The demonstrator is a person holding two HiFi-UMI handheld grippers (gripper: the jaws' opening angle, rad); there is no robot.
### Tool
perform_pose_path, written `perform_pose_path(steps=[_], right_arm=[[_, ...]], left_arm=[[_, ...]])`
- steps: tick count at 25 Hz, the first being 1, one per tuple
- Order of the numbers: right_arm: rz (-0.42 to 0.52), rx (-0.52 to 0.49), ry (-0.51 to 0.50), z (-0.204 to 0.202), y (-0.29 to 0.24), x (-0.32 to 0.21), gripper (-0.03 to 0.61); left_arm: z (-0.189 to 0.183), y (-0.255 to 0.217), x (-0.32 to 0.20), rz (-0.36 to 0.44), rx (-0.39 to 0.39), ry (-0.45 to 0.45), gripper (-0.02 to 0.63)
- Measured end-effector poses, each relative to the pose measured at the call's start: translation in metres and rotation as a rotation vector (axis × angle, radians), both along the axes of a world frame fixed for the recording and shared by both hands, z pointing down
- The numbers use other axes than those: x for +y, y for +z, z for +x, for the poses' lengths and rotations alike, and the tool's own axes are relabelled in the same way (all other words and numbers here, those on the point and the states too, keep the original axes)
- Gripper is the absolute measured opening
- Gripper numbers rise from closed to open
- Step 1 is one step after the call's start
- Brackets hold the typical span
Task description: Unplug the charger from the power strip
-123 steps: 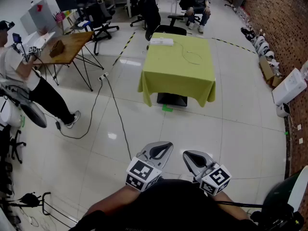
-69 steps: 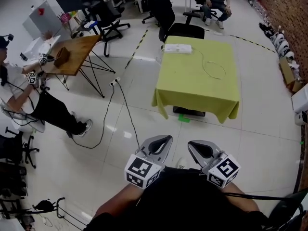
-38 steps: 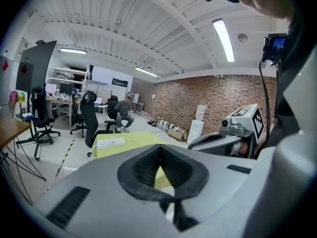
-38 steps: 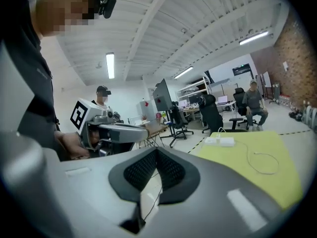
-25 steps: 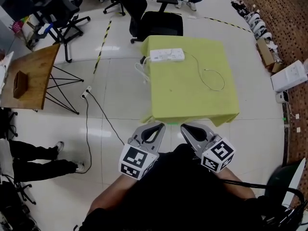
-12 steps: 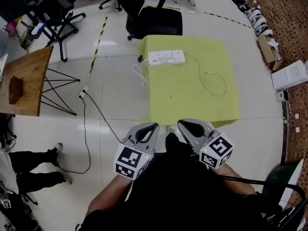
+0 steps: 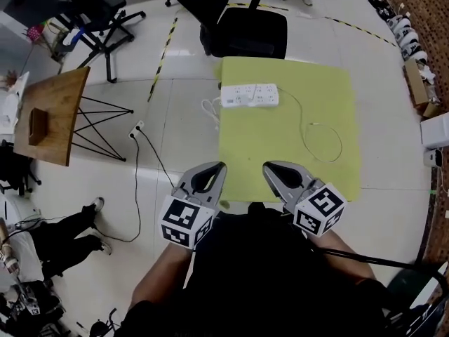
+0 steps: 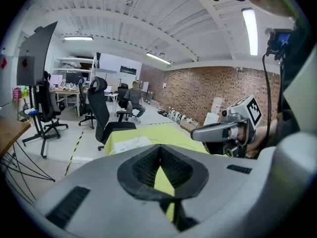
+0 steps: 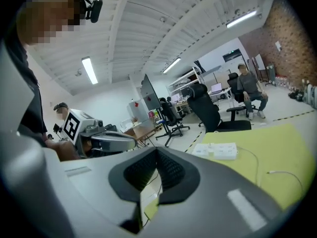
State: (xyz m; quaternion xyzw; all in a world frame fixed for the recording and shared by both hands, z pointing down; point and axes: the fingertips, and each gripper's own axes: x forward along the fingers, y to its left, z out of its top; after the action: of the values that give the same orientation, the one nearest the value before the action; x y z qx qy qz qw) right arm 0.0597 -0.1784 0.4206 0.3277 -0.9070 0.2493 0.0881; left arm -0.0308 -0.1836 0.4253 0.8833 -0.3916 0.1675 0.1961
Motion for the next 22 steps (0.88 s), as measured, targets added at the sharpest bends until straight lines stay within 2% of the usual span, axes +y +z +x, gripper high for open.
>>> perform_pose_path(steps=[6,10,16,22], right_arm=[[-0.079,-0.022,-0.042,0.028,0.032,-0.031,0.003],[-0.134,-0.033,-0.047,0.028,0.051,-0.042,0.003],[-0.158,0.014,-0.002,0.024,0.074,-0.070,0.003],[-0.146,0.094,0.067,0.010,0.091,-0.109,0.003]], left_arm=[[0.025,0.019,-0.037,-0.045,-0.074,-0.035,0.006],[0.032,0.030,-0.047,-0.084,-0.104,-0.010,0.006],[0.025,0.055,-0.066,-0.124,-0.115,0.034,0.006],[0.007,0.076,-0.096,-0.126,-0.108,0.070,0.006]])
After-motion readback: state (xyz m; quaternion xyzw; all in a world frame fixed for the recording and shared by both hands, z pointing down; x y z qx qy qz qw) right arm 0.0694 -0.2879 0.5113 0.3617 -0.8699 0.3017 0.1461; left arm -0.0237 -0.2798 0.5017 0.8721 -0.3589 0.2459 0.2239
